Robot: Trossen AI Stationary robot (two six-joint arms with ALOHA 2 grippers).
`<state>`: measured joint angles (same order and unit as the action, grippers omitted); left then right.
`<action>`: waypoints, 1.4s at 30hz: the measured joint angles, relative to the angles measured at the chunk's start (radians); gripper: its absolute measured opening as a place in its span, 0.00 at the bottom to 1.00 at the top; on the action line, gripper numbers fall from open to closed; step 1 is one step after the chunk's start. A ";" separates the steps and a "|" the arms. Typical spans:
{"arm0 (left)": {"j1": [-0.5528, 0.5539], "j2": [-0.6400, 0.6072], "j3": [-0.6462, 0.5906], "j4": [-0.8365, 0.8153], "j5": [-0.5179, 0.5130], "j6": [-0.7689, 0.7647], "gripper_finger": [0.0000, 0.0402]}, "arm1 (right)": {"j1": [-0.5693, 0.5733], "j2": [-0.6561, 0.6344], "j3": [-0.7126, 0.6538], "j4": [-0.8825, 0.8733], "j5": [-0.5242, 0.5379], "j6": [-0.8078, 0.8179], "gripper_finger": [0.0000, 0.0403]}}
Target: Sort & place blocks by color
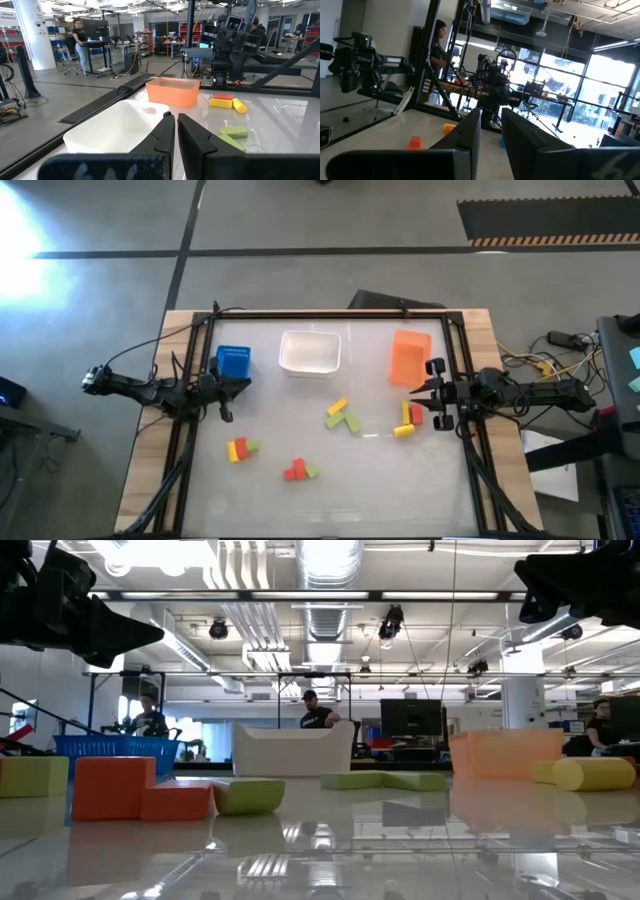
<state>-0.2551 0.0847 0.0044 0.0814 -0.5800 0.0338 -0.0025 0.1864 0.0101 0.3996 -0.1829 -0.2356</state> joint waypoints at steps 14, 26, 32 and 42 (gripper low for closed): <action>0.000 0.000 0.000 0.001 0.000 -0.001 0.02 | 0.004 0.000 0.000 0.002 -0.013 0.154 0.17; 0.000 0.005 0.000 0.070 0.000 -0.210 0.02 | 0.006 0.005 0.000 0.076 0.116 0.678 0.17; 0.000 0.005 0.000 0.202 0.000 -0.181 0.02 | 0.006 0.005 0.000 0.086 0.192 0.680 0.17; 0.000 0.006 0.001 0.250 -0.252 -0.047 0.02 | 0.006 0.115 0.001 0.208 0.343 0.615 0.17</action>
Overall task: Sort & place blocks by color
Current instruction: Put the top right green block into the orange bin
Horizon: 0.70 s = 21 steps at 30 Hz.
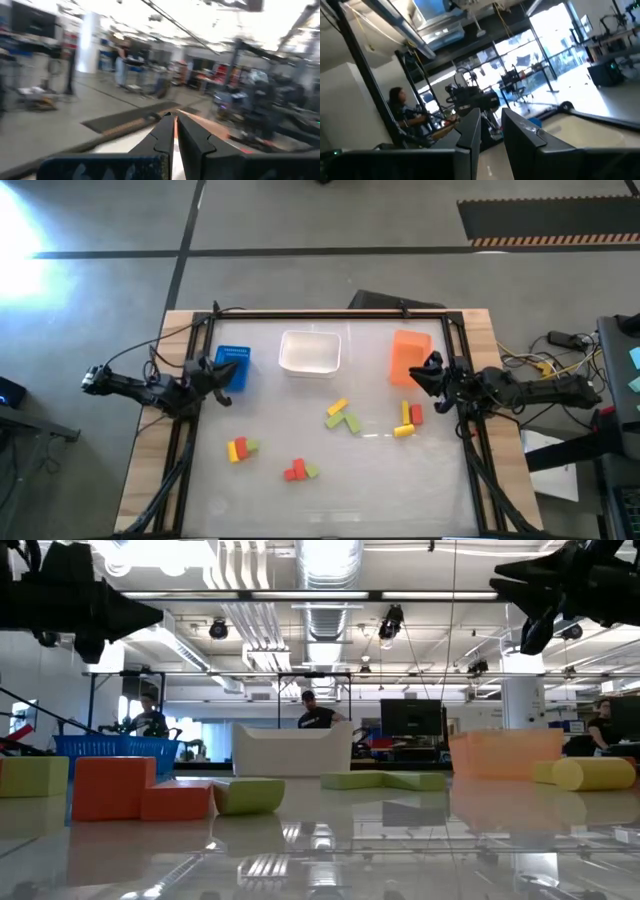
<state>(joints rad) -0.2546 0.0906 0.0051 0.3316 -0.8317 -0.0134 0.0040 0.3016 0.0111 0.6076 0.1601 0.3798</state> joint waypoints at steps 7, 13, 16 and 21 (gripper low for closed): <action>0.000 0.000 0.005 0.132 -0.013 0.072 0.02 | 0.000 0.213 0.149 0.056 0.001 -0.115 0.17; -0.002 0.011 0.005 0.132 0.064 0.038 0.02 | 0.000 0.409 0.320 0.025 0.046 -0.145 0.17; -0.002 0.016 0.005 0.132 0.101 0.005 0.02 | 0.000 0.496 0.416 -0.065 0.081 -0.123 0.17; -0.002 0.016 0.005 0.131 0.115 -0.007 0.02 | 0.000 0.632 0.574 -0.256 0.120 -0.053 0.17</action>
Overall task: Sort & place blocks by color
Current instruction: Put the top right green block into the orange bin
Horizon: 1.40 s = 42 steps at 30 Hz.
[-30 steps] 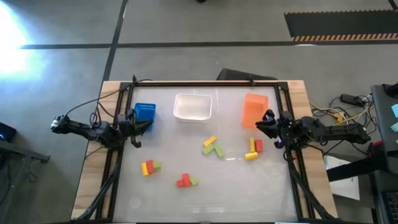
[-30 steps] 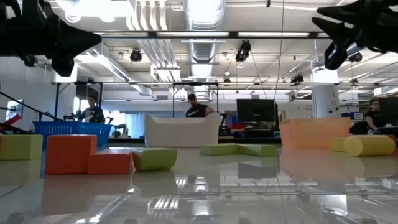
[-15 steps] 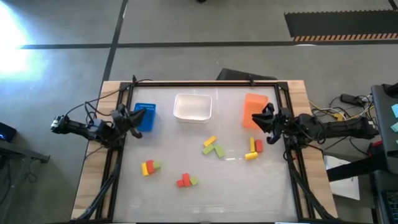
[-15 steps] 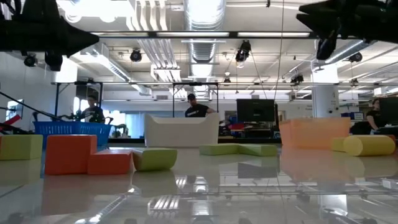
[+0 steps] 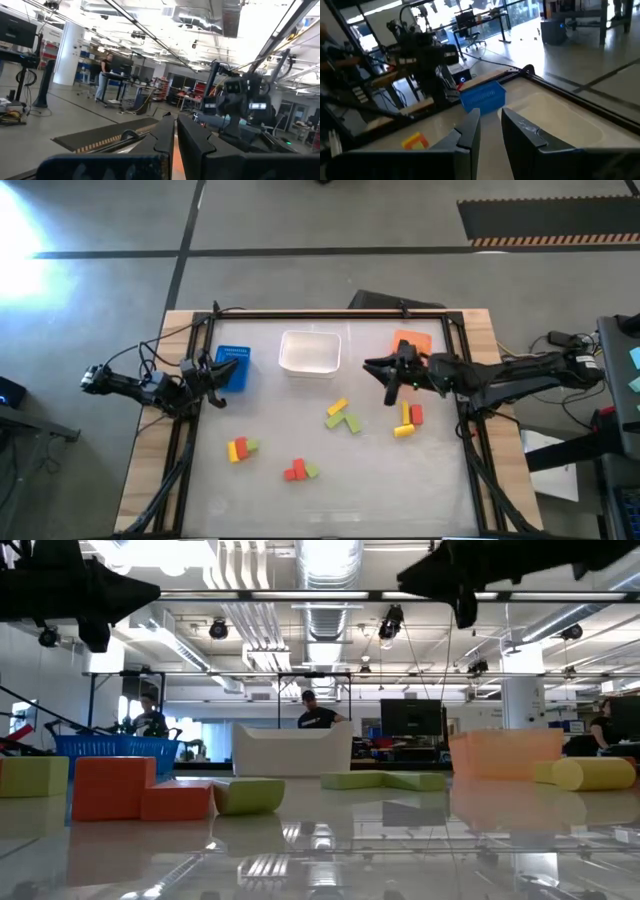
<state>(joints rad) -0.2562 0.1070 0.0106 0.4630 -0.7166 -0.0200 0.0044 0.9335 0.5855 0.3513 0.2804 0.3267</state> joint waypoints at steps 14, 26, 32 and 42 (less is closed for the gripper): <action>0.000 0.001 0.001 0.001 0.000 0.001 0.02 | 0.102 0.358 0.360 -0.607 0.095 0.323 0.17; 0.000 0.000 0.001 0.000 0.000 0.001 0.02 | 0.195 0.652 0.719 -1.205 0.055 0.648 0.17; 0.001 0.001 0.001 0.000 -0.001 0.001 0.02 | 0.217 0.778 0.798 -1.275 -0.052 0.698 0.17; 0.001 0.002 0.000 0.000 -0.001 0.010 0.02 | 0.214 0.895 0.814 -1.258 -0.079 0.734 0.27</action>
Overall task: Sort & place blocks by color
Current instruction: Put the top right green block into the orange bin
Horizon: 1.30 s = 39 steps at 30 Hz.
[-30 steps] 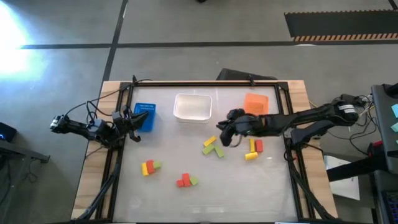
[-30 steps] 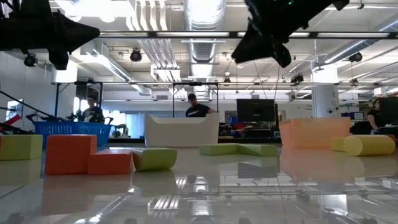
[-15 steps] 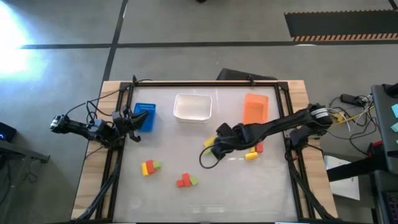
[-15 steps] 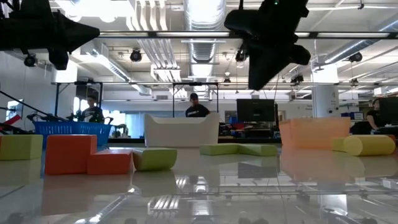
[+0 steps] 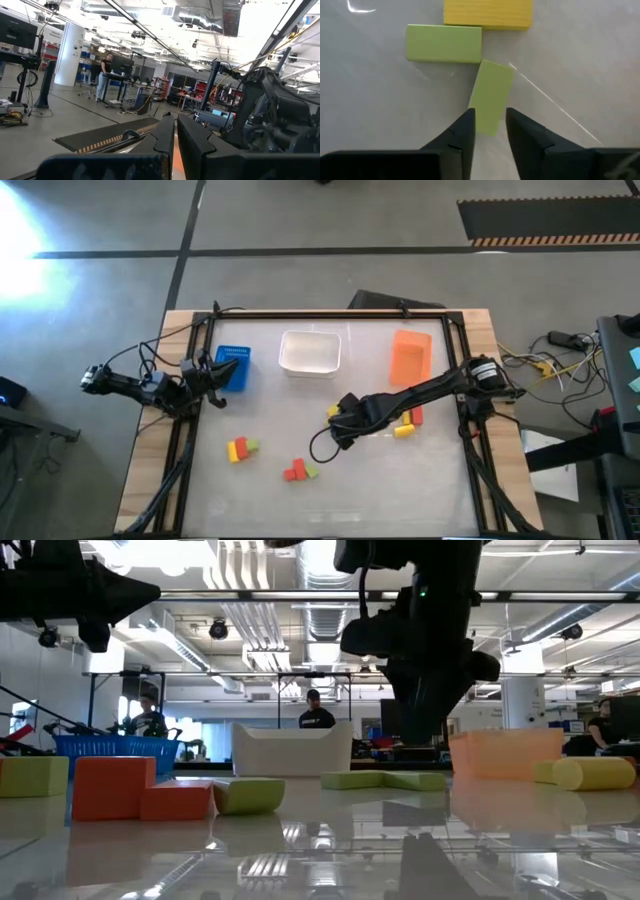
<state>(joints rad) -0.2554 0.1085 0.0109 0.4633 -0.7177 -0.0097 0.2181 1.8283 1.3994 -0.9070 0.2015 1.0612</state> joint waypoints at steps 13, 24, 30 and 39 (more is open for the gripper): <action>0.000 0.000 0.000 -0.001 -0.002 0.000 0.02 | -0.003 0.057 -0.004 0.030 0.009 0.012 0.54; 0.000 0.009 0.000 0.000 -0.002 0.000 0.02 | -0.002 0.126 0.000 0.072 0.016 0.001 0.54; 0.000 0.009 0.000 0.000 -0.002 0.000 0.02 | -0.002 0.130 -0.001 0.075 0.015 0.002 0.53; 0.000 0.009 0.000 0.000 -0.002 0.000 0.02 | -0.004 0.123 -0.003 0.082 0.007 0.015 0.30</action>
<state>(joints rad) -0.2554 0.1174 0.0109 0.4633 -0.7197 -0.0101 0.2143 1.9509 1.3968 -0.8254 0.2088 1.0758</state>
